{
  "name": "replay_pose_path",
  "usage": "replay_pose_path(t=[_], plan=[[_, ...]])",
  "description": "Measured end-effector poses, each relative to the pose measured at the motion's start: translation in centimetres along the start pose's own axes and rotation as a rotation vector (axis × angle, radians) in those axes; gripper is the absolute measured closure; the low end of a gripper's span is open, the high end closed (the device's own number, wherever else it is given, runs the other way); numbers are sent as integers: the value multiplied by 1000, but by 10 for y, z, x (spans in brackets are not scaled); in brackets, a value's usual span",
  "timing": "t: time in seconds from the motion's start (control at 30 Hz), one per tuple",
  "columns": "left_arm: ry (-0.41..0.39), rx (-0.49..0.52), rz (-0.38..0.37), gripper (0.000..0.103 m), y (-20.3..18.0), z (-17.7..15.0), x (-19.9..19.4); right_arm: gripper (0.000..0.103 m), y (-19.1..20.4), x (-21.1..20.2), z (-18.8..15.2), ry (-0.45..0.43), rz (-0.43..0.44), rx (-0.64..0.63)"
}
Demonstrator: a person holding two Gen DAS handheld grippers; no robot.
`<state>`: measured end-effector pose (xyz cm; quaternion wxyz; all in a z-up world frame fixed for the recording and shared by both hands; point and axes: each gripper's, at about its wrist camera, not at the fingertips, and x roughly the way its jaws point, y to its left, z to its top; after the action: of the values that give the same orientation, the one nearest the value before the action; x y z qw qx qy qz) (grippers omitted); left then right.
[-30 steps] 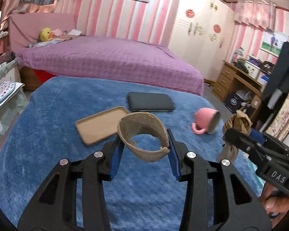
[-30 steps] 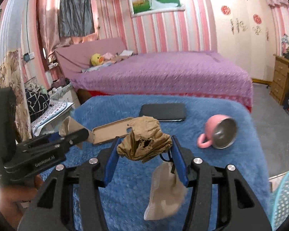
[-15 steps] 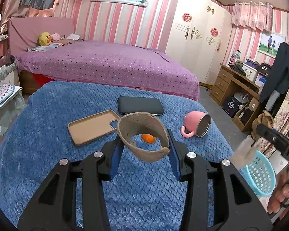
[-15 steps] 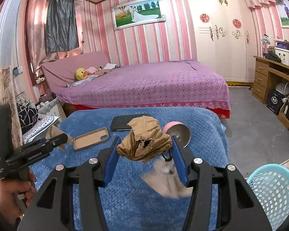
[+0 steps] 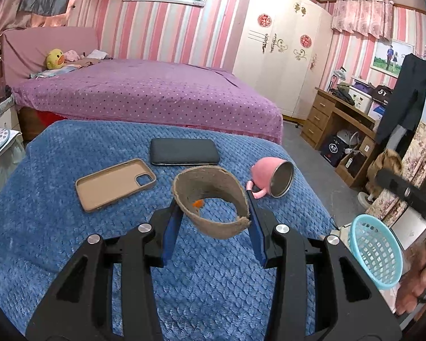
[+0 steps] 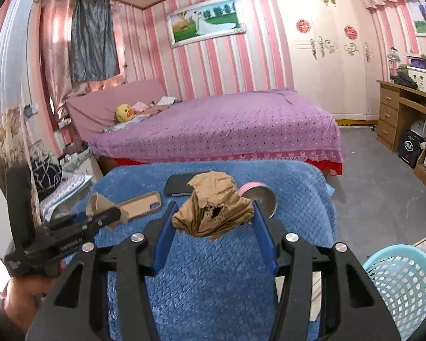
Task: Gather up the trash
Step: 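Carry both items over the basket and open the right tool to drop the brown paper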
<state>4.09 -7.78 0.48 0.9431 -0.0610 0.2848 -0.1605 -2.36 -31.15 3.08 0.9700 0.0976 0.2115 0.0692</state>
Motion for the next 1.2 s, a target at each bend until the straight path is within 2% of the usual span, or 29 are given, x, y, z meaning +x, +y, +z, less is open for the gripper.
replay_pose_path(t=[0.27, 0.5, 0.67, 0.8, 1.0, 1.2], plan=[[-2, 18, -26, 61, -15, -2, -3, 51, -28, -20, 7, -39, -98, 33], [-20, 45, -71, 61, -38, -1, -10, 51, -40, -36, 10, -50, -197, -11], [-27, 75, -115, 61, -64, -3, -13, 51, -60, -57, 7, -57, -233, 4], [-12, 118, -129, 61, -85, -10, -9, 51, -79, -65, 0, -27, -281, 37], [8, 129, -164, 61, -111, -13, -5, 51, -97, -89, 9, -77, -344, 26], [4, 144, -223, 61, -152, -8, -6, 51, -127, -101, 15, -86, -397, 47]])
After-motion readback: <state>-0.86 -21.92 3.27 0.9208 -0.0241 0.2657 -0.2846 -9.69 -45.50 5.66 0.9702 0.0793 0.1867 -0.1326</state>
